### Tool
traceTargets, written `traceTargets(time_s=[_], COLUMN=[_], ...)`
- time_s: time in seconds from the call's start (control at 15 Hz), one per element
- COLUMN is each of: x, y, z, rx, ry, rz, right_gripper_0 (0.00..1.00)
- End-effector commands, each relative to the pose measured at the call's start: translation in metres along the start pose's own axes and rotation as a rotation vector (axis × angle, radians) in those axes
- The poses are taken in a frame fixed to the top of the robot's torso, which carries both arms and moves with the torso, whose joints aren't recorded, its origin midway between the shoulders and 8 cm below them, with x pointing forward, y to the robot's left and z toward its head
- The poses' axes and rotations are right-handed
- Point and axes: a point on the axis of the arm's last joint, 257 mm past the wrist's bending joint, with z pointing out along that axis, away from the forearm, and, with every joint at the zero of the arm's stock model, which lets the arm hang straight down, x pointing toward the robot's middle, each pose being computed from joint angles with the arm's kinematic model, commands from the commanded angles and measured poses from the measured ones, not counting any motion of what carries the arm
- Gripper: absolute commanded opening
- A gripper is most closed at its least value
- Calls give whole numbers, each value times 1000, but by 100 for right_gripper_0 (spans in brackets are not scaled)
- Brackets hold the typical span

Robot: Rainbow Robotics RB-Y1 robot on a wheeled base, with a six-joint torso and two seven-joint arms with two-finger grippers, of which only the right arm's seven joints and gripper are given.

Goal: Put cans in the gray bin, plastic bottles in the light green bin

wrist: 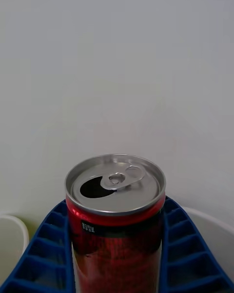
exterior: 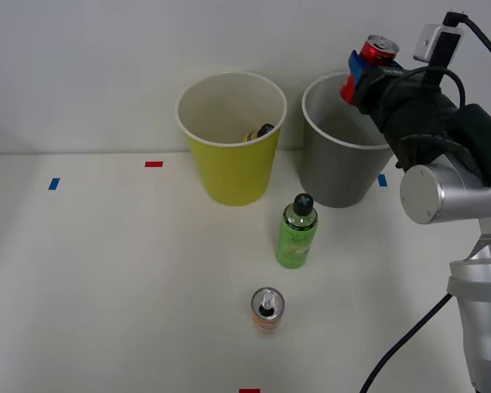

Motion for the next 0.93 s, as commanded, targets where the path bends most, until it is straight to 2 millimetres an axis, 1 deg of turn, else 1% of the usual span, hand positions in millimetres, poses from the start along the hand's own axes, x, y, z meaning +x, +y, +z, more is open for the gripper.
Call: traceTargets(time_s=[0.07,0.6,0.93], x=[2,1,2], y=[5,19,17], z=[0,1,1], rx=[-8,-28,-27], ry=[2,-16,-14], rz=[-4,14,8], right_gripper_0=[100,100,100])
